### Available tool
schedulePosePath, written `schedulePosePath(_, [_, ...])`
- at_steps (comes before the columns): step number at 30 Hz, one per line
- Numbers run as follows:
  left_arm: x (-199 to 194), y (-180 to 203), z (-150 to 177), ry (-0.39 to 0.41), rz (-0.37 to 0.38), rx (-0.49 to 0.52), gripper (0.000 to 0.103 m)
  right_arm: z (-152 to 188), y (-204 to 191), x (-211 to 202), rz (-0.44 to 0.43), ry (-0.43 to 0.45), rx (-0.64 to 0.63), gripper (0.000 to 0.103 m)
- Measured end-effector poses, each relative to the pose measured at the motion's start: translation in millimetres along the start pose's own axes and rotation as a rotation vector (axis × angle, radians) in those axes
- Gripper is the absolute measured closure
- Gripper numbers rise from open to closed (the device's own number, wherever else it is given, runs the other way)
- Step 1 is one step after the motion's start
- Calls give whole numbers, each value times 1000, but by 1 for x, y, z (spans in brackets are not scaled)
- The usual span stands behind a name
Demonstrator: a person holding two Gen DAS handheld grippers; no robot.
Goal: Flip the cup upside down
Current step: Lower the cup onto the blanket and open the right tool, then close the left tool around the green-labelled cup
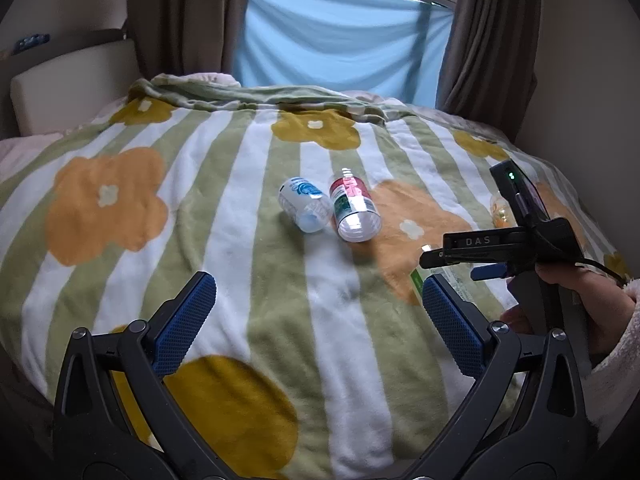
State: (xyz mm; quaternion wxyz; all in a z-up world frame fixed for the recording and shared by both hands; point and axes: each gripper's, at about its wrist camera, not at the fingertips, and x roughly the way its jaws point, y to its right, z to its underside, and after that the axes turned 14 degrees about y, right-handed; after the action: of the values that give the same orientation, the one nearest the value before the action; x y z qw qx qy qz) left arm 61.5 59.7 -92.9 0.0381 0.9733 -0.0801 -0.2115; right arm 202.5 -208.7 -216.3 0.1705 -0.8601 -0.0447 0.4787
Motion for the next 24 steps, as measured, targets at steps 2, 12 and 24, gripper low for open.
schedulePosePath(2, [3,7,-11,-7,-6,17,0,-2,6,-20,-35,46,13,1])
schedulePosePath(12, [33,73,-73,-41,105,5,0,-15,54,-131,28,379,-98,0])
schedulePosePath(24, [175,148,-10,-531,35,69,0,26,87,-160,56,601,-285,0])
